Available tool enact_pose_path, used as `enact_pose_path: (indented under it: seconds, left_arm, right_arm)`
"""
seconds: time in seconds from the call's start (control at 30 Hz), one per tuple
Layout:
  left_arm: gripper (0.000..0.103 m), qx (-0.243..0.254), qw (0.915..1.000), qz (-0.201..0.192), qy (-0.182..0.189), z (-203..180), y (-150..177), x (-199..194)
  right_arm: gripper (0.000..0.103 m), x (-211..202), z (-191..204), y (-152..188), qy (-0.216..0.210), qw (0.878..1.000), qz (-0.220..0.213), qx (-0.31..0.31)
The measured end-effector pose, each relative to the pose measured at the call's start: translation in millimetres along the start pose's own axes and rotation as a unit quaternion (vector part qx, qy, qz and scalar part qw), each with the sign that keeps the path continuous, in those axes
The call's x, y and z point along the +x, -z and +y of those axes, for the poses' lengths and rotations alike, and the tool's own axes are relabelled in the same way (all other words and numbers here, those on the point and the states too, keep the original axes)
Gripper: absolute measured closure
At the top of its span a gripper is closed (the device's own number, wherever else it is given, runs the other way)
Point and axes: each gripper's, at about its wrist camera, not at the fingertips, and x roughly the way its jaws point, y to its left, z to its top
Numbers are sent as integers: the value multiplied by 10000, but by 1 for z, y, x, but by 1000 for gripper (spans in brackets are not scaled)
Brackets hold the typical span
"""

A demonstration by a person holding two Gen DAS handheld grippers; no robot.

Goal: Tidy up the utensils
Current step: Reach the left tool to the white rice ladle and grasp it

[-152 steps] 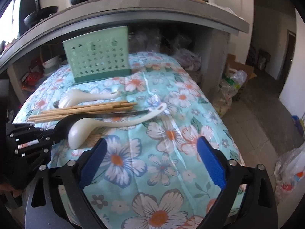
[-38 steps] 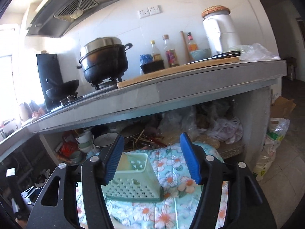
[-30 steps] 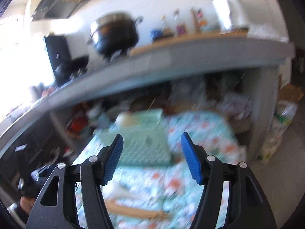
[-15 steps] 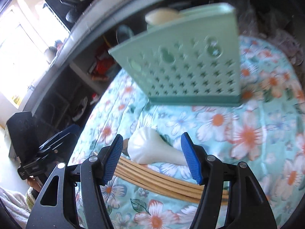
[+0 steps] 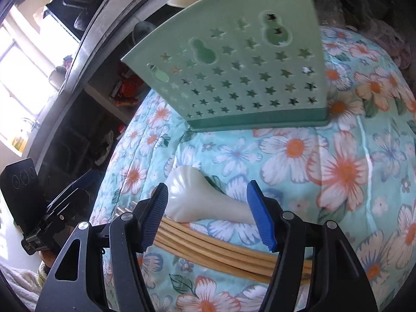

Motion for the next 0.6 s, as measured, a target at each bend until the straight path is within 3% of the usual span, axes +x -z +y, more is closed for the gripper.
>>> enact_pose_path:
  seconds: [0.1, 0.17, 0.37, 0.6]
  left_arm:
    - [11, 118, 9997, -2, 209, -7, -6, 6]
    - [25, 138, 9992, 92, 374, -11, -11, 14]
    - [51, -345, 9946, 700, 680, -7, -25, 53]
    - [53, -1296, 9743, 1607, 902, 13, -33, 109]
  right_arm:
    - [41, -21, -3, 9, -61, 9994, -297, 151]
    - [41, -33, -3, 17, -16, 9988, -452, 169]
    - [41, -62, -13, 44, 80, 9966, -693, 428]
    - [41, -75, -23, 59, 90, 9941, -838, 680]
